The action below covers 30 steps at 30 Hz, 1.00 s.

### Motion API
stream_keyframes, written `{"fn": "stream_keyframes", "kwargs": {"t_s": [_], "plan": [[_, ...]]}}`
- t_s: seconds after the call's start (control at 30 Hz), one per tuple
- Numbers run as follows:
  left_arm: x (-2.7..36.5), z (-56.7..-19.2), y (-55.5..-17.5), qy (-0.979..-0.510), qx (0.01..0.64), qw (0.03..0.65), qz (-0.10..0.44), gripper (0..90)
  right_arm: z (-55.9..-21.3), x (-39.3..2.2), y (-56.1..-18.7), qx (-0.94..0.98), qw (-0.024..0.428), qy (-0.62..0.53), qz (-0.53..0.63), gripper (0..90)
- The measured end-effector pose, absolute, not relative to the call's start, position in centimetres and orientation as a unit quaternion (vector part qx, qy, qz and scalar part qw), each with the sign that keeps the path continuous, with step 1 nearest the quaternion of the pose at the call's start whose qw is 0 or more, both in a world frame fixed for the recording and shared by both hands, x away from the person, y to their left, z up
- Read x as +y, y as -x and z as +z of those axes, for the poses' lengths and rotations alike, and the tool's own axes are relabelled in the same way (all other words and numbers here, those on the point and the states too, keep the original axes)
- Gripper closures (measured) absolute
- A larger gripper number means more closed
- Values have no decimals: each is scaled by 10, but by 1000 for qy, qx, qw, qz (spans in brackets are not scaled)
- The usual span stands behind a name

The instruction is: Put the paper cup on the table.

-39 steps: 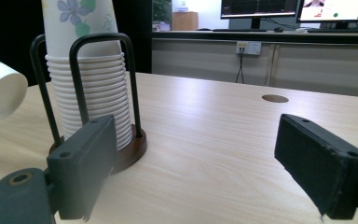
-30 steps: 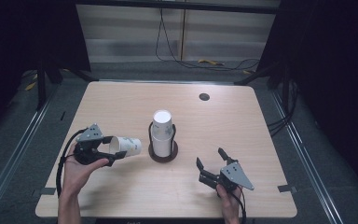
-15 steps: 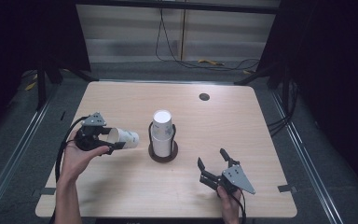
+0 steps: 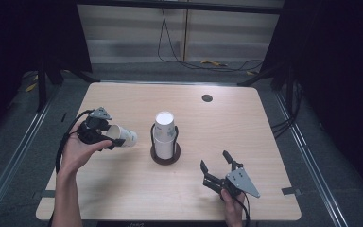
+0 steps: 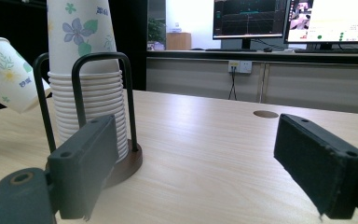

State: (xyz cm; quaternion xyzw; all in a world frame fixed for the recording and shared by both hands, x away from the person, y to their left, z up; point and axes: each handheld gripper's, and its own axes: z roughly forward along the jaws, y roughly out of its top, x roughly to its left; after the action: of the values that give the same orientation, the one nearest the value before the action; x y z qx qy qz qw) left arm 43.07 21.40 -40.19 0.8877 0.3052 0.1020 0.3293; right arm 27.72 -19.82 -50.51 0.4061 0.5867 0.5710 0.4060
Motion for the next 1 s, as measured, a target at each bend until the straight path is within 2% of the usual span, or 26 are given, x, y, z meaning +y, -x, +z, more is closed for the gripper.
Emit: {"fn": "stream_keyframes", "kwargs": {"t_s": [0.13, 0.27, 0.5, 0.6, 1.0], "plan": [[210, -404, -435, -900, 313, 287, 100, 260, -505, -198, -277, 587, 407, -405, 571, 130], [210, -409, -439, -901, 306, 296, 80, 259, -505, -198, -277, 586, 406, -407, 571, 130], [208, -414, -450, -910, 306, 272, 62, 258, -505, -198, -278, 587, 405, -405, 572, 130], [204, -411, -453, -916, 308, 246, 75, 255, -505, -198, -277, 587, 406, -405, 572, 130], [187, -409, -458, -940, 279, 188, 56, 248, -505, -198, -277, 586, 406, -408, 571, 130]]}}
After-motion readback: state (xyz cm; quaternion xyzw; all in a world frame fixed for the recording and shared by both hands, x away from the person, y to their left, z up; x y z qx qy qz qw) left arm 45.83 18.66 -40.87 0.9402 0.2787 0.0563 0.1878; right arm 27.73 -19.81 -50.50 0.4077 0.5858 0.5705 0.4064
